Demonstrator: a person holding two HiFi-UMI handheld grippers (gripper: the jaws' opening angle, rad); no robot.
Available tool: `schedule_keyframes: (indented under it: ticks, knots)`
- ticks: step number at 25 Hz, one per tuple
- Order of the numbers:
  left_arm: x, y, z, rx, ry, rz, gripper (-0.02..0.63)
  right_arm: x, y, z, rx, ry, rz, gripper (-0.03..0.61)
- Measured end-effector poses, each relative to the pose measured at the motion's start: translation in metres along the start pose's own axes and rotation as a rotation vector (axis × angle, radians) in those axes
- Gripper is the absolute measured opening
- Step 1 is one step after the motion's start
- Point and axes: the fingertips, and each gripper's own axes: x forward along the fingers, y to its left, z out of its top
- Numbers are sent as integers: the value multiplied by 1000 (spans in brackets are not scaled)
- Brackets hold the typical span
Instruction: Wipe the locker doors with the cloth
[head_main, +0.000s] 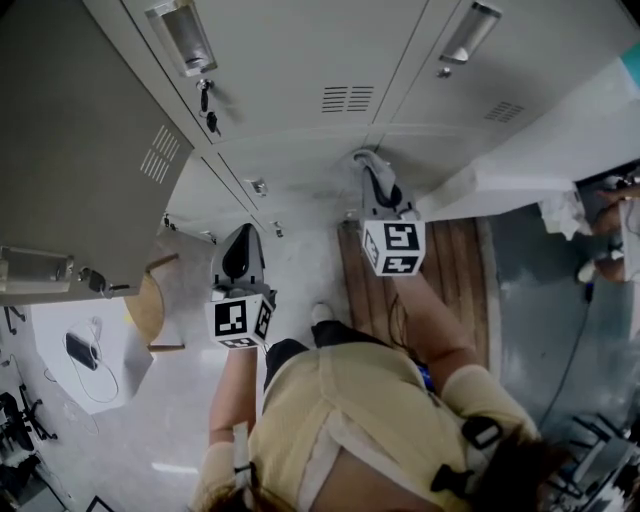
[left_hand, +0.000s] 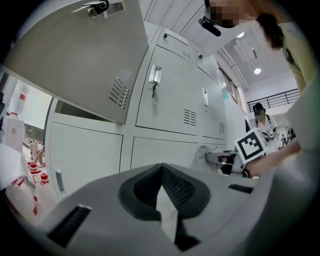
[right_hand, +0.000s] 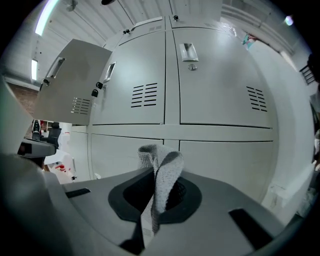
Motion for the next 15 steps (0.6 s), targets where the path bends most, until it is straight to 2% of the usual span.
schedule_keyframes:
  ticks: [7, 15]
  knots:
    - [-2, 13, -1, -10, -15, 42, 2, -18, 32, 0, 26, -14, 104, 9]
    - [-11, 20, -9, 5, 3, 79, 2, -10, 80, 2, 33, -4, 226, 9]
